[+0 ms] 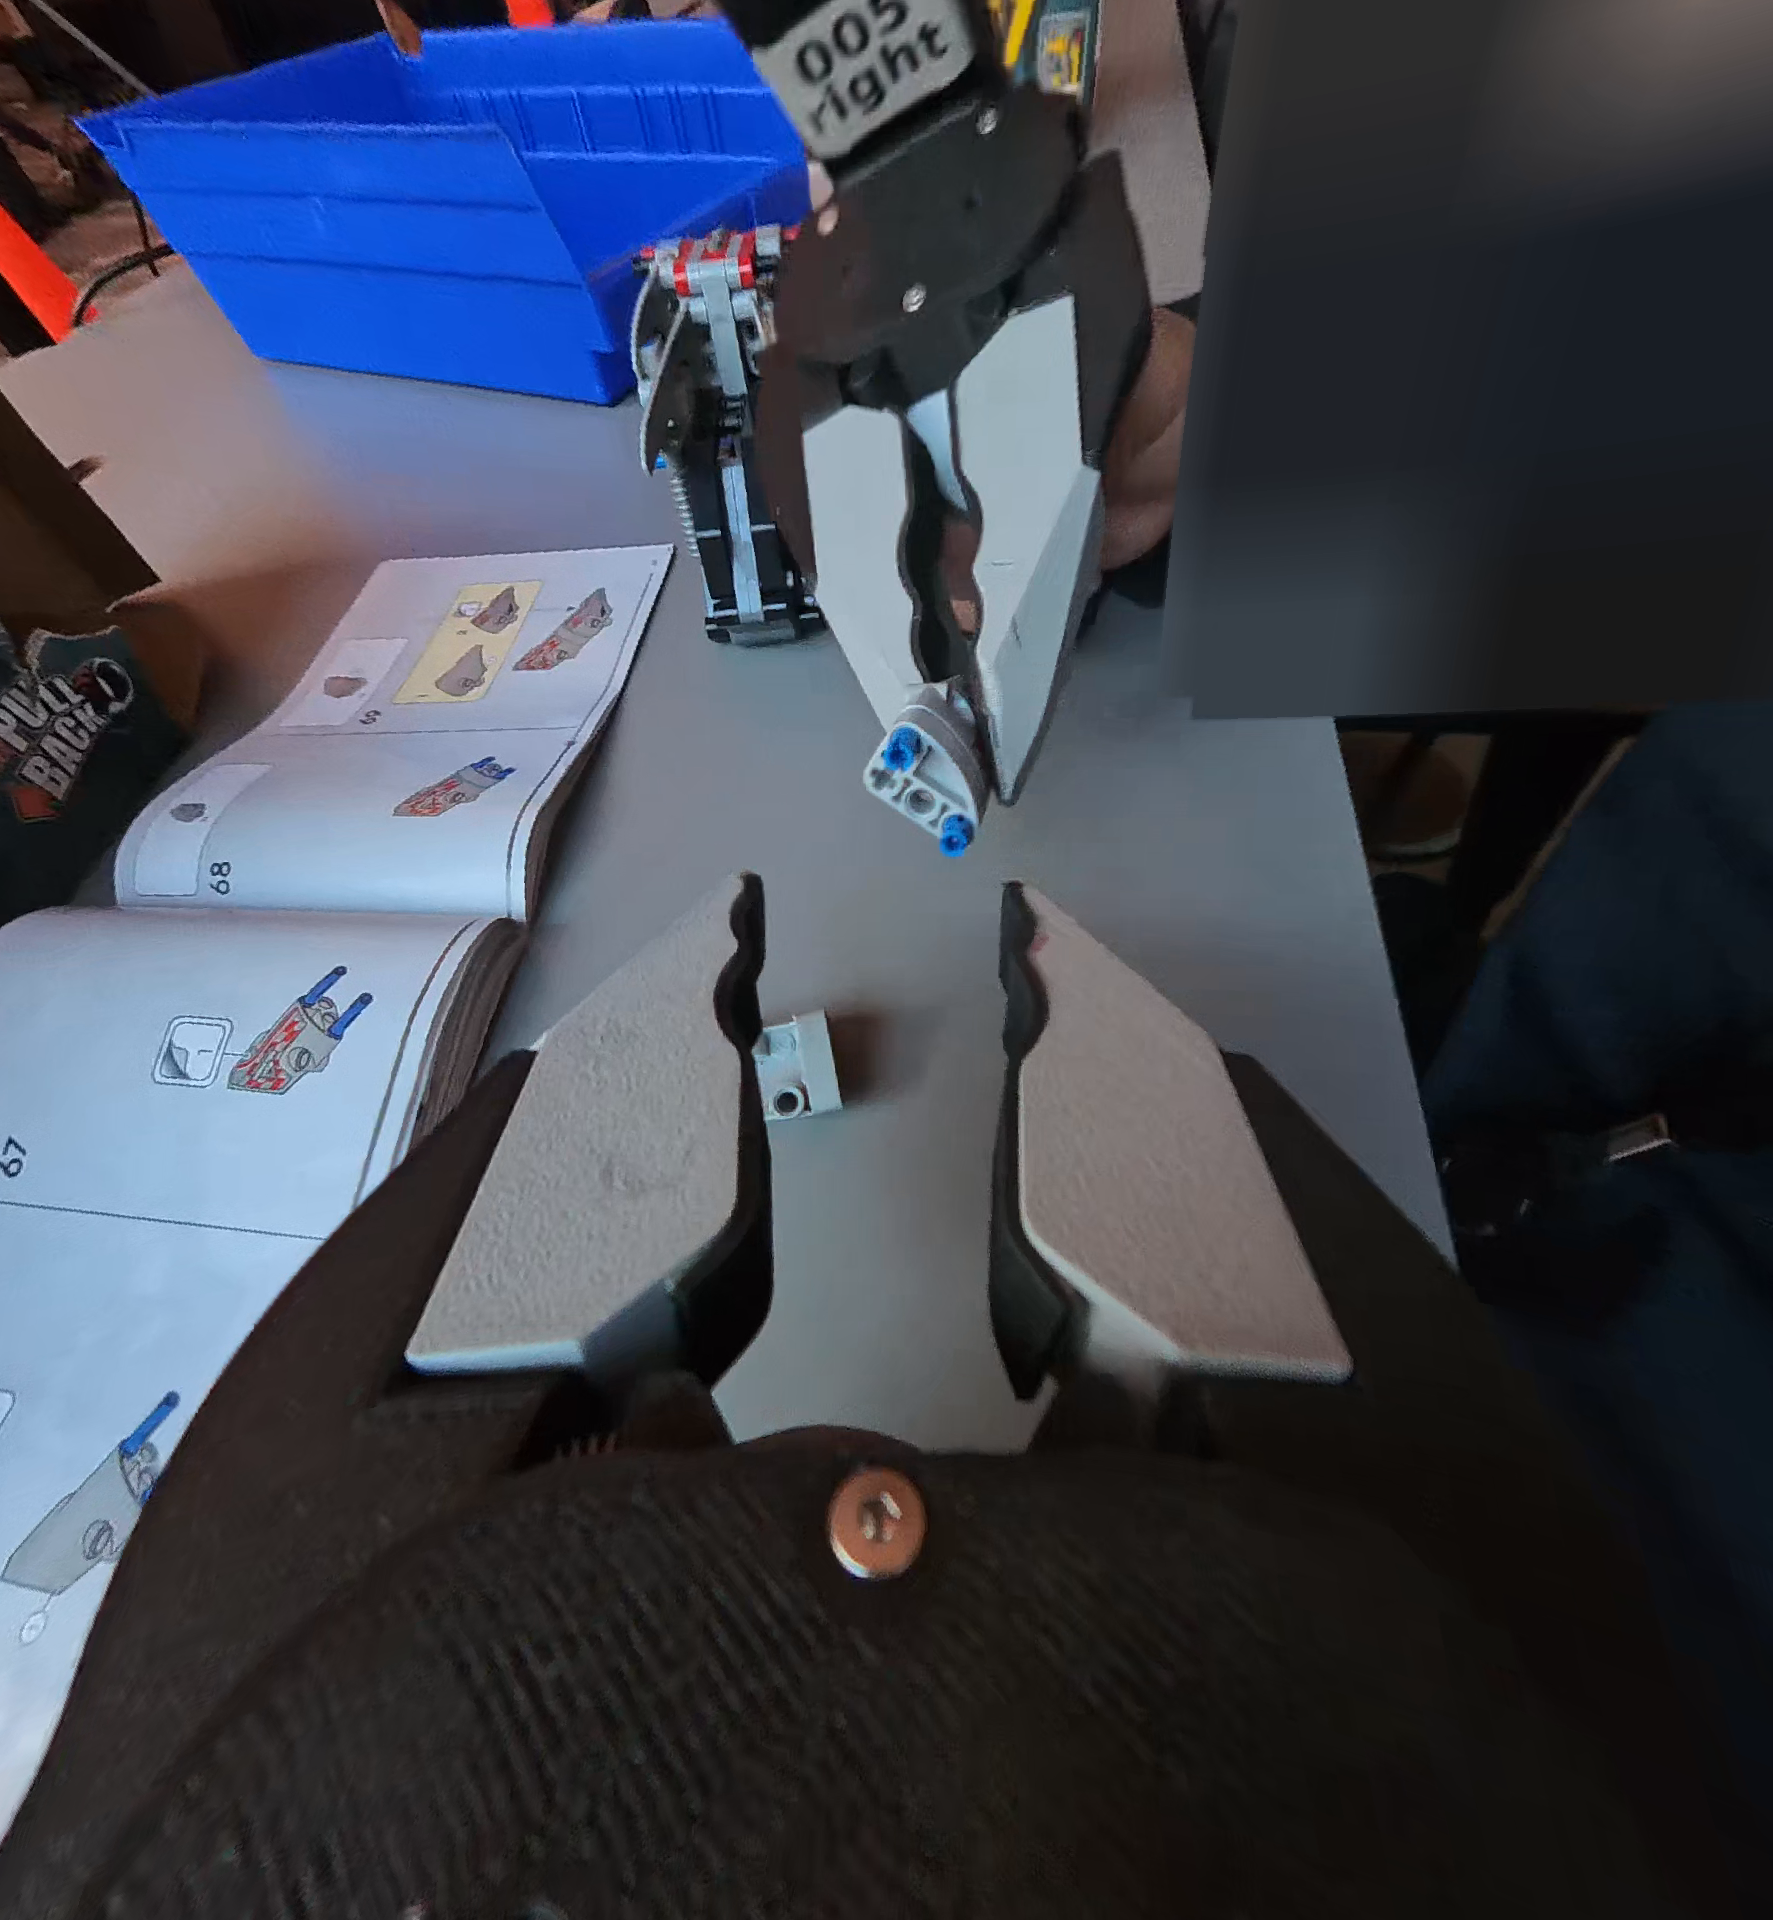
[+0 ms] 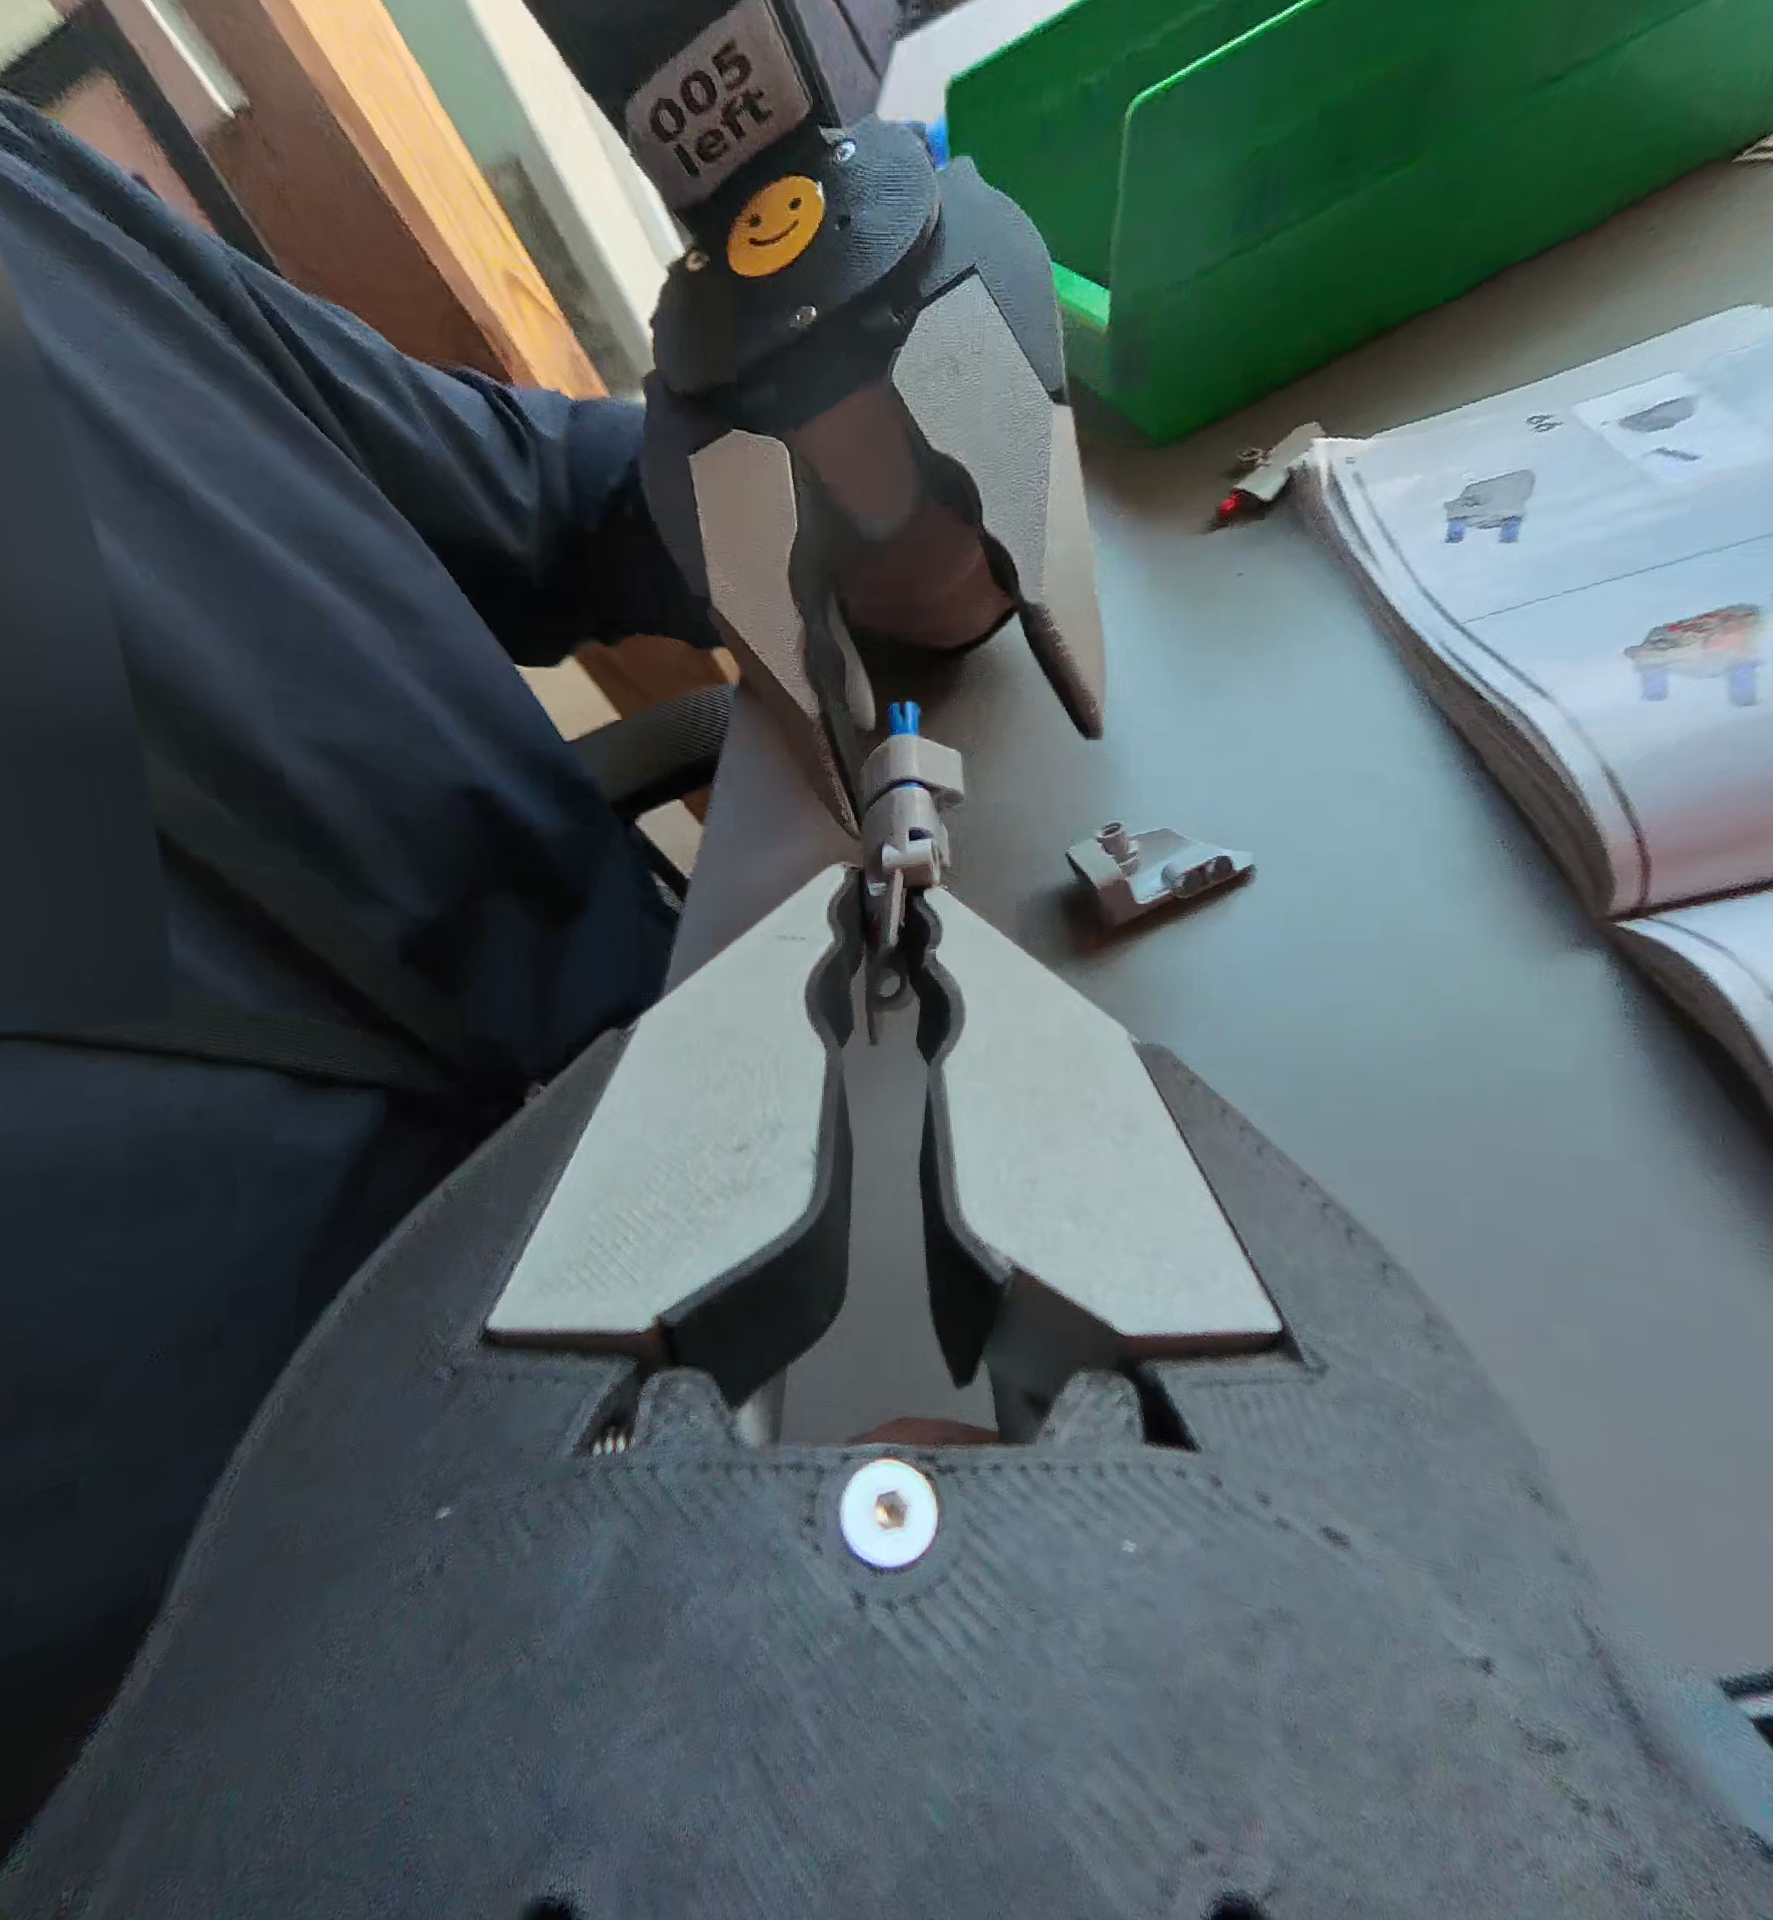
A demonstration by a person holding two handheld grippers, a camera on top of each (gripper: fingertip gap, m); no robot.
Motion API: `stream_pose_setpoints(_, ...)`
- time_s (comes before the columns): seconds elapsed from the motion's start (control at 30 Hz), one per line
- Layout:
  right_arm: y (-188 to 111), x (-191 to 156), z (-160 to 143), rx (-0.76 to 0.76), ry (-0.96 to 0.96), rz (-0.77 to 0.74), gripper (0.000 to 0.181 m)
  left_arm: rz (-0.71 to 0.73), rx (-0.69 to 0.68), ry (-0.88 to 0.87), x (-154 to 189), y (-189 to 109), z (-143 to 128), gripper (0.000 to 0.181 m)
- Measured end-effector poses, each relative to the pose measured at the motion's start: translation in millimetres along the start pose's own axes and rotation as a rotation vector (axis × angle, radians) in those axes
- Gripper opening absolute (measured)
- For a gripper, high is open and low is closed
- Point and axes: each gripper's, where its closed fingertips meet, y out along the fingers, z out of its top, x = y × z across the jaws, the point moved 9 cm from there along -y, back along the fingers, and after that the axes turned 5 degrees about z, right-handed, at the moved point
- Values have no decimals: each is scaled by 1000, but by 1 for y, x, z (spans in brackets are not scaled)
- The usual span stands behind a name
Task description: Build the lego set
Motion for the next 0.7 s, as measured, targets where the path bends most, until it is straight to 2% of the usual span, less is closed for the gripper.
stream_pose_setpoints(0.17, 0, 4, 0, 27, 110, 97, 4, -117, 53, -102, 1, -3, 6, 40)
stream_pose_setpoints(0.27, 1, 5, -1, 13, 107, 92, 4, -169, 69, -169, 0, -2, 9, 33)
stream_pose_setpoints(0.37, 6, 2, -1, -33, 47, 41, 5, -180, 41, -226, -3, 1, 7, 29)
stream_pose_setpoints(0.43, 11, 0, -1, -74, -14, -9, 5, -181, 22, -222, -3, 2, 4, 17)
stream_pose_setpoints(0.6, 19, -8, -3, -204, -202, -174, 4, -150, -39, -148, 1, 4, -3, 15)
stream_pose_setpoints(0.7, 26, -10, -9, -302, -288, -244, 3, -134, -130, -94, 5, 9, -8, 15)
